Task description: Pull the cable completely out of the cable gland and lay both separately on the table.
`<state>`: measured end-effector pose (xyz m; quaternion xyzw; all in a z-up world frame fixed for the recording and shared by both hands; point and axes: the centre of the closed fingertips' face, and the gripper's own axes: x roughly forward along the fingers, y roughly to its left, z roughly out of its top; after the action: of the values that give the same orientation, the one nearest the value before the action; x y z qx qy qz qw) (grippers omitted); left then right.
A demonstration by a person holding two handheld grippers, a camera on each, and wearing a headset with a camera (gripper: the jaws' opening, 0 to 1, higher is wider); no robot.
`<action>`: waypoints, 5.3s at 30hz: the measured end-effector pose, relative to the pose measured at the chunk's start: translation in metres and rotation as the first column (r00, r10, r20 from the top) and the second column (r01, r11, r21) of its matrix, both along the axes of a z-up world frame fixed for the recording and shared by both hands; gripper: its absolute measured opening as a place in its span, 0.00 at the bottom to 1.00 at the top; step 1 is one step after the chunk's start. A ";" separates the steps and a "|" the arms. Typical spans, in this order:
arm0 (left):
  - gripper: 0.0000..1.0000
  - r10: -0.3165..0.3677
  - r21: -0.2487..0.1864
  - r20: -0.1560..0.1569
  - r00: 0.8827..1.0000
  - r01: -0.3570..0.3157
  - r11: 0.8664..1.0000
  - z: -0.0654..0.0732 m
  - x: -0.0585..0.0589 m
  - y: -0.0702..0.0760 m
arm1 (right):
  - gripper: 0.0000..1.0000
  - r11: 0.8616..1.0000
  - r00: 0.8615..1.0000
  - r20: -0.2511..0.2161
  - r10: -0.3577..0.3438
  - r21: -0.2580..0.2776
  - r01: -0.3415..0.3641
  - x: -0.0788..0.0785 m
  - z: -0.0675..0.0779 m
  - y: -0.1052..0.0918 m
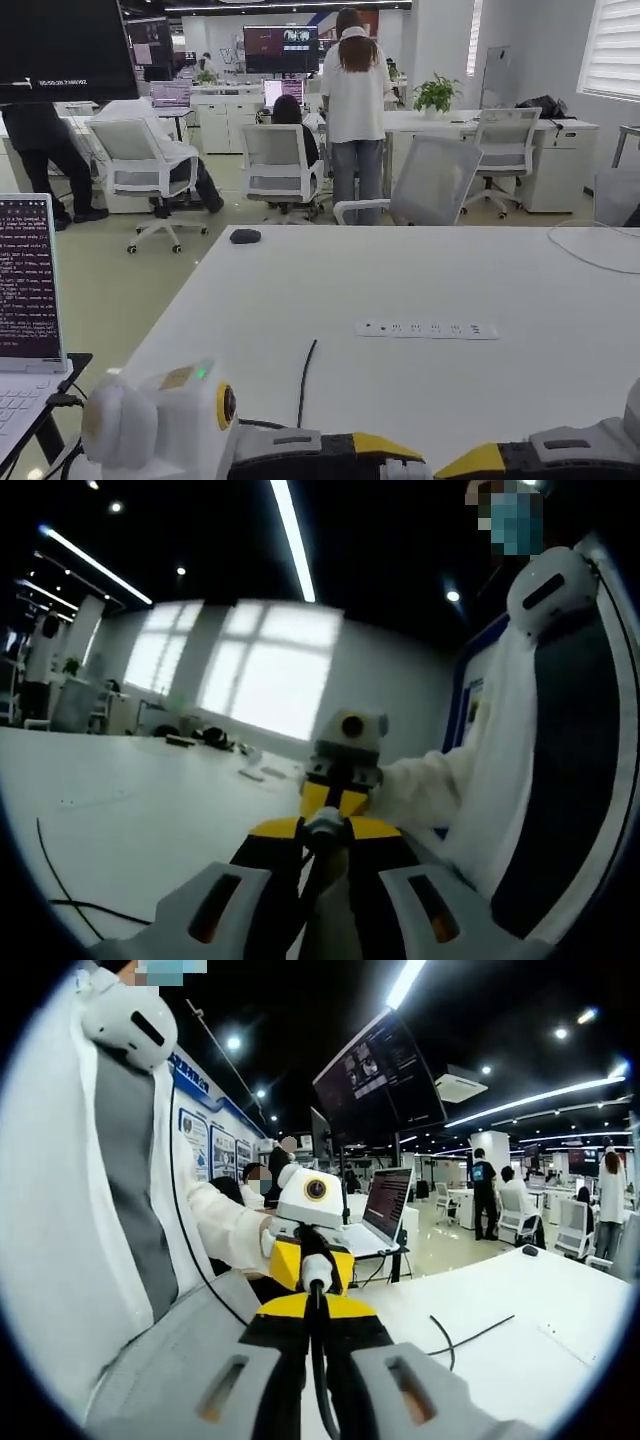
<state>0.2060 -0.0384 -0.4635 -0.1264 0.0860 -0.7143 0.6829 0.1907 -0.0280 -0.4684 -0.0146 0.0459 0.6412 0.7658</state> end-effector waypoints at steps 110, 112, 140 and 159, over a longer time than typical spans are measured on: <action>0.16 -0.017 0.103 0.023 1.000 0.015 0.995 -0.039 -0.011 -0.011 | 0.03 0.961 0.991 0.014 -0.131 -0.244 0.130 -0.006 -0.042 -0.017; 0.16 -0.023 0.108 0.023 0.999 0.020 0.994 -0.041 -0.009 -0.011 | 0.03 0.959 0.990 0.010 -0.140 -0.249 0.138 -0.005 -0.044 -0.021; 0.16 0.023 0.144 0.001 1.000 -0.023 0.989 -0.051 0.002 0.003 | 0.03 0.925 0.976 -0.039 -0.216 -0.328 0.192 -0.003 -0.077 -0.074; 0.16 0.048 0.156 0.002 0.999 -0.048 0.987 -0.041 0.007 -0.009 | 0.11 0.930 0.978 0.018 -0.207 -0.306 0.202 0.011 -0.048 -0.067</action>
<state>0.2125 -0.0470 -0.5045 -0.0754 0.1393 -0.6886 0.7077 0.2019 -0.0948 -0.5163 -0.1237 0.1515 0.5433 0.8165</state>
